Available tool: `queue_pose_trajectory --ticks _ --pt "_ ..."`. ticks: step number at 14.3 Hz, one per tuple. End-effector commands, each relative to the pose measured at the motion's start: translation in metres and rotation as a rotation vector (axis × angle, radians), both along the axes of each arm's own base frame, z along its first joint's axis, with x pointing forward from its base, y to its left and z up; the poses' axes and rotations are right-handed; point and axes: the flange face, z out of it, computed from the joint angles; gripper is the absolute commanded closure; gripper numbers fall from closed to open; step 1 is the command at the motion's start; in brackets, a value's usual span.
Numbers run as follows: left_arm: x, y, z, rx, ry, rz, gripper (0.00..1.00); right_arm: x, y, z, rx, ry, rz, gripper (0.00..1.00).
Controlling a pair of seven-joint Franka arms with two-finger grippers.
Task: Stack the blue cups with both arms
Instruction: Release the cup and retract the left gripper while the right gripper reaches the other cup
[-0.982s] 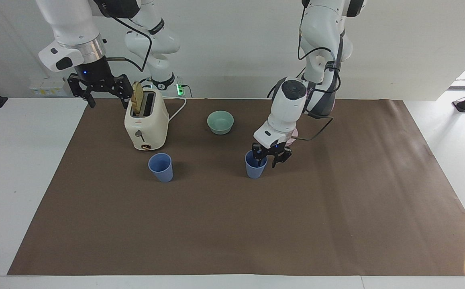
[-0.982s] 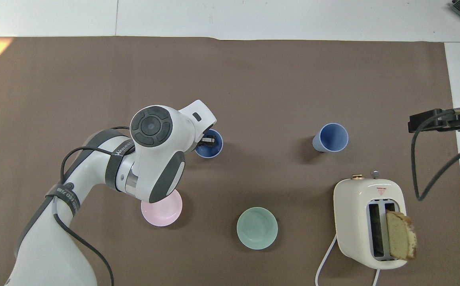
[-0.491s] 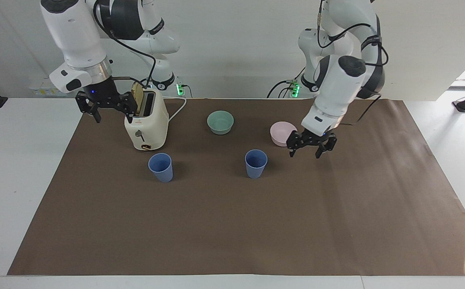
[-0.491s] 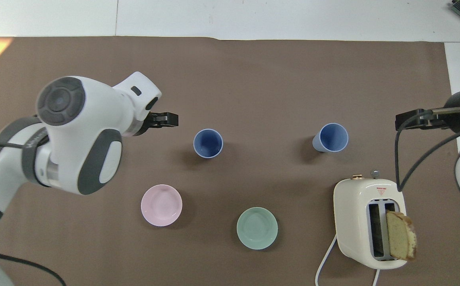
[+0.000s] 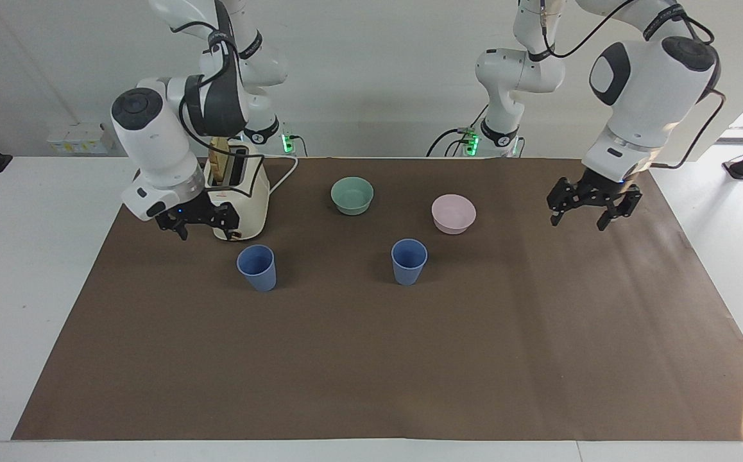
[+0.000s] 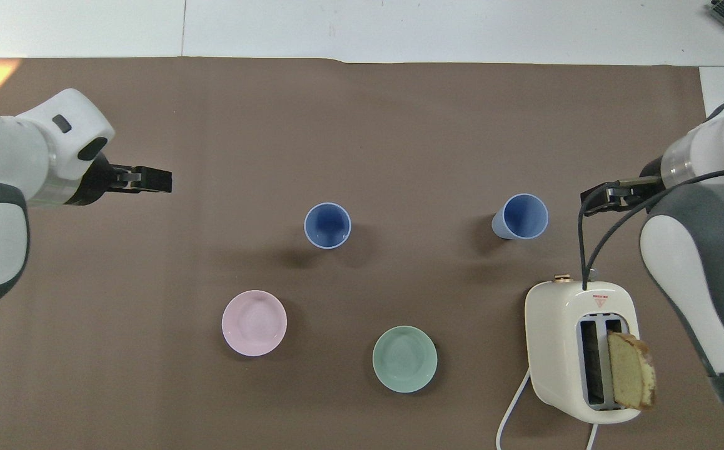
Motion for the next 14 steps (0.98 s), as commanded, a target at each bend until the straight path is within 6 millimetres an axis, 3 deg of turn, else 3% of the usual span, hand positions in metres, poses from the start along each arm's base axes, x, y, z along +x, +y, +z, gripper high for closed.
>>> queue_pose_trajectory --ticks 1,3,6,9,13,14 --pt "0.002 0.033 0.026 0.029 0.007 -0.003 0.00 0.000 0.001 -0.026 0.019 0.007 -0.023 0.00" --pt "0.000 0.042 0.042 0.030 0.023 -0.014 0.00 0.009 0.003 -0.039 0.023 -0.020 -0.023 0.00" --pt "-0.004 0.047 0.050 0.025 0.068 -0.005 0.00 0.005 0.015 -0.045 0.023 -0.004 -0.002 0.00" --pt "-0.010 0.047 0.066 0.027 0.093 -0.007 0.00 0.002 0.022 -0.064 0.022 0.016 0.008 0.00" --pt "-0.026 0.039 0.079 0.023 0.132 -0.021 0.00 0.003 0.026 -0.063 0.024 -0.001 0.031 0.00" --pt "-0.031 0.037 0.080 0.022 0.134 -0.024 0.00 0.003 0.026 -0.063 0.024 -0.002 0.028 0.05"
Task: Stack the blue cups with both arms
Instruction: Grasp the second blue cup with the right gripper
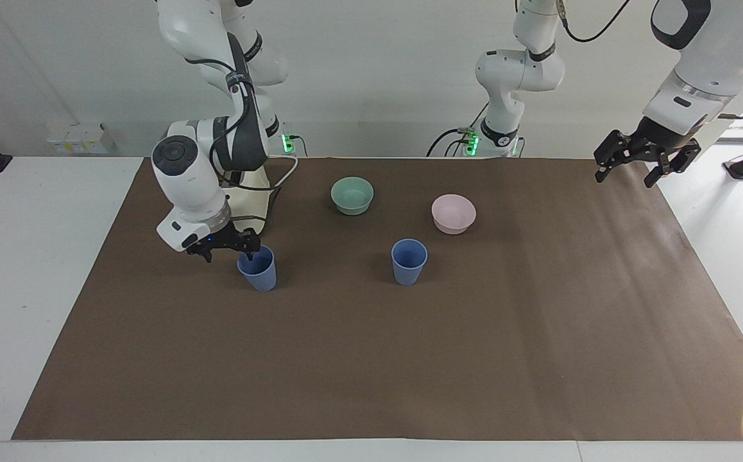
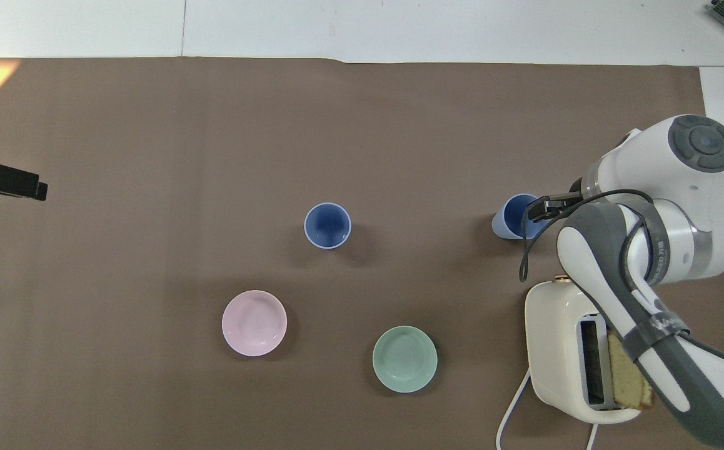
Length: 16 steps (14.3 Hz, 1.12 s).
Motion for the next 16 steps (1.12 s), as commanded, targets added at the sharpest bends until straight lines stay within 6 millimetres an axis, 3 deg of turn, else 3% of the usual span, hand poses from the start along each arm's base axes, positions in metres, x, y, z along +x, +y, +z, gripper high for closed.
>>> queue_pose_trajectory --ticks 1,4,6,7,8,11,14,16 --pt "-0.009 -0.004 0.007 0.010 0.012 -0.015 0.00 -0.001 0.001 -0.004 0.017 -0.009 -0.004 0.16" --pt "-0.010 -0.004 0.006 0.010 0.019 -0.010 0.00 -0.001 0.002 -0.010 0.018 -0.009 -0.008 0.44" --pt "-0.014 -0.003 0.005 0.016 0.042 -0.012 0.00 0.000 0.003 -0.010 0.019 -0.016 -0.005 0.49" --pt "-0.015 -0.003 0.005 0.016 0.051 -0.013 0.00 0.000 0.003 -0.015 0.018 -0.007 -0.005 0.56" --pt "-0.015 -0.004 0.005 0.016 0.051 -0.014 0.00 0.001 0.004 -0.017 0.019 -0.010 -0.006 0.71" --pt "-0.020 -0.002 0.005 0.017 0.066 -0.014 0.00 0.003 0.016 -0.014 0.022 -0.027 0.009 1.00" --pt "-0.021 -0.002 0.003 0.016 0.073 -0.014 0.00 0.011 0.029 -0.005 0.055 -0.040 0.005 1.00" --pt "-0.021 -0.003 0.003 0.016 0.066 -0.015 0.00 0.018 0.034 0.026 0.107 -0.060 -0.020 1.00"
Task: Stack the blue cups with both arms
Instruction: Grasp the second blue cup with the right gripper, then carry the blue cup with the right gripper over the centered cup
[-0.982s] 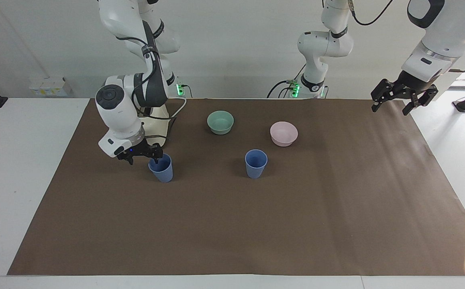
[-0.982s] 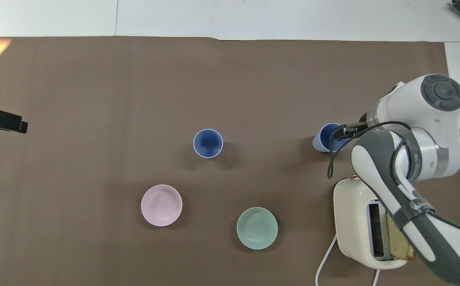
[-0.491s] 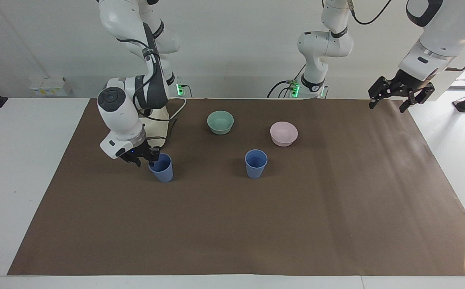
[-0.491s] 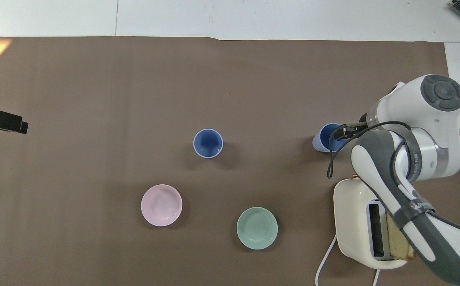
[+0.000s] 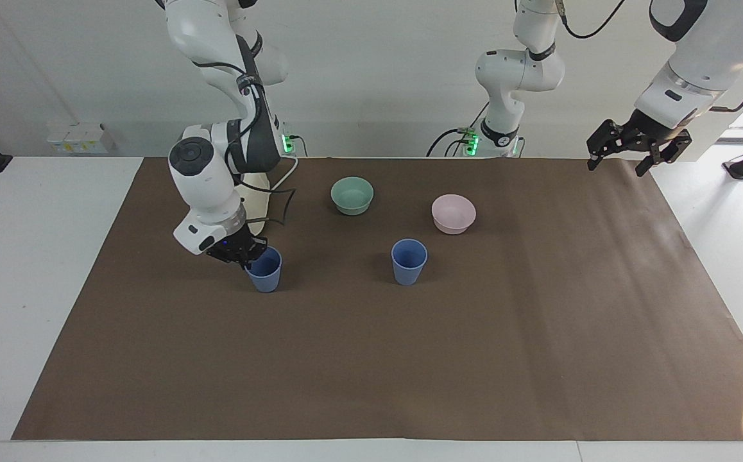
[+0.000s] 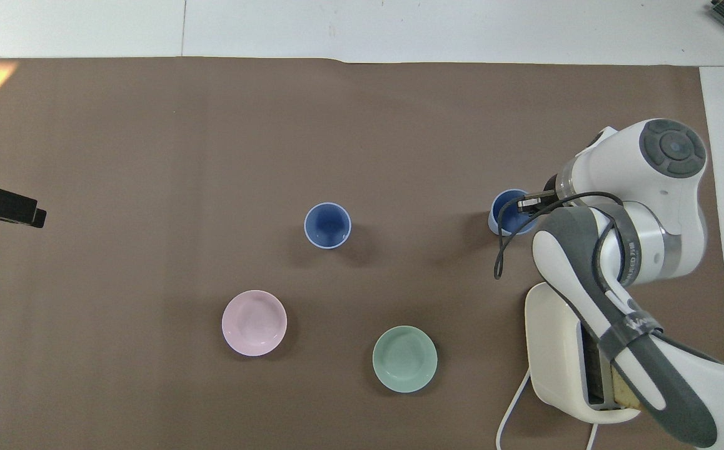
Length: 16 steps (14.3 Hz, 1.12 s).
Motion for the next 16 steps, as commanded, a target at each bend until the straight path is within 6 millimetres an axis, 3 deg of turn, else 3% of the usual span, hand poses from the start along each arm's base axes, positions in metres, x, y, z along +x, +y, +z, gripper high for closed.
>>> queue_pose_trajectory --ticks 1,3,5,7,9,12,16 --pt "-0.008 0.002 0.003 0.016 0.000 -0.003 0.00 0.012 0.009 0.039 0.055 -0.007 -0.032 1.00" --pt "-0.008 0.002 0.003 0.016 -0.003 -0.003 0.00 0.015 0.027 0.073 0.086 0.005 -0.125 1.00" --pt "-0.007 0.002 0.003 0.017 -0.003 -0.001 0.00 0.017 0.050 0.092 0.126 -0.006 -0.290 1.00" --pt "-0.007 0.002 0.005 0.016 -0.011 -0.001 0.00 0.012 0.108 0.123 0.148 -0.039 -0.377 1.00" --pt "-0.007 0.002 0.005 0.016 -0.011 -0.003 0.00 -0.004 0.159 0.129 0.141 -0.024 -0.420 1.00" --pt "-0.006 0.005 0.005 0.017 -0.013 0.002 0.00 -0.027 0.216 0.138 0.137 -0.038 -0.400 1.00" --pt "-0.006 0.006 0.005 0.015 -0.014 0.004 0.00 -0.048 0.261 0.145 0.144 -0.058 -0.366 1.00"
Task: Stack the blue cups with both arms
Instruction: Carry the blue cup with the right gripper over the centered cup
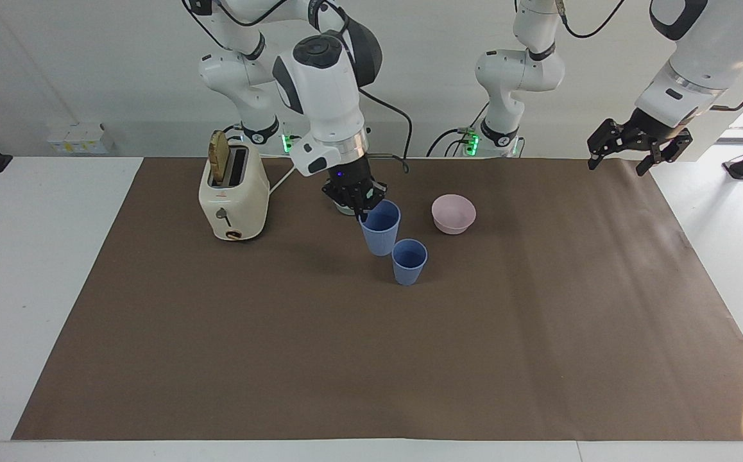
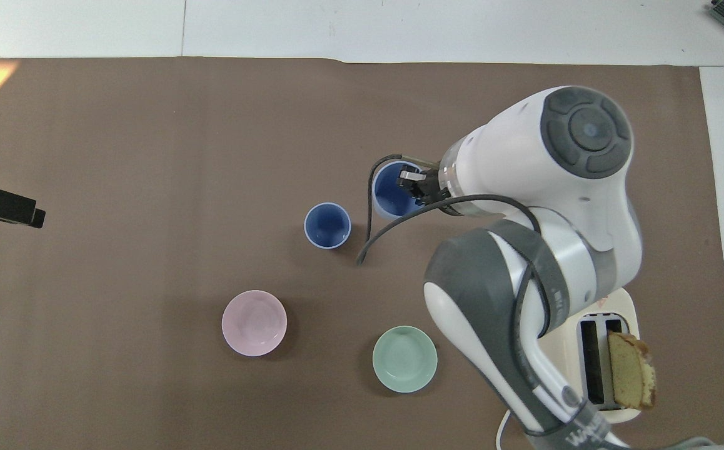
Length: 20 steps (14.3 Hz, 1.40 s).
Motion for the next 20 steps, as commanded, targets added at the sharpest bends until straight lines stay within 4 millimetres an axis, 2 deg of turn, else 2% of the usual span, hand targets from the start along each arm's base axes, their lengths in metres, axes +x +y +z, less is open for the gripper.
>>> queue_pose_trajectory --ticks 1,3,5,8,10,12,17,20 --pt "-0.005 0.004 0.004 0.015 -0.012 0.000 0.00 -0.001 0.015 0.003 -0.008 -0.012 -0.001 1.00" --pt "-0.005 0.005 0.004 0.015 -0.012 0.002 0.00 0.001 0.019 0.001 0.002 -0.025 0.001 1.00" --pt "-0.005 0.005 0.004 0.015 -0.012 0.002 0.00 -0.005 0.043 -0.023 -0.013 -0.007 0.038 1.00" --pt "-0.006 0.005 0.004 0.015 -0.010 0.002 0.00 -0.003 0.052 -0.032 -0.003 -0.021 0.044 1.00" --pt "-0.007 0.005 0.004 0.015 -0.006 0.003 0.00 0.000 0.054 -0.034 0.007 -0.053 0.044 1.00" --pt "-0.007 0.006 0.004 0.015 -0.006 0.005 0.00 0.002 0.057 -0.049 -0.002 -0.037 0.045 1.00" --pt "-0.007 0.005 0.004 0.015 -0.006 0.002 0.00 0.006 0.053 -0.058 -0.022 -0.032 0.043 1.00" --pt "-0.007 0.005 0.004 0.015 -0.006 0.003 0.00 0.010 0.056 -0.073 -0.019 -0.031 0.042 1.00"
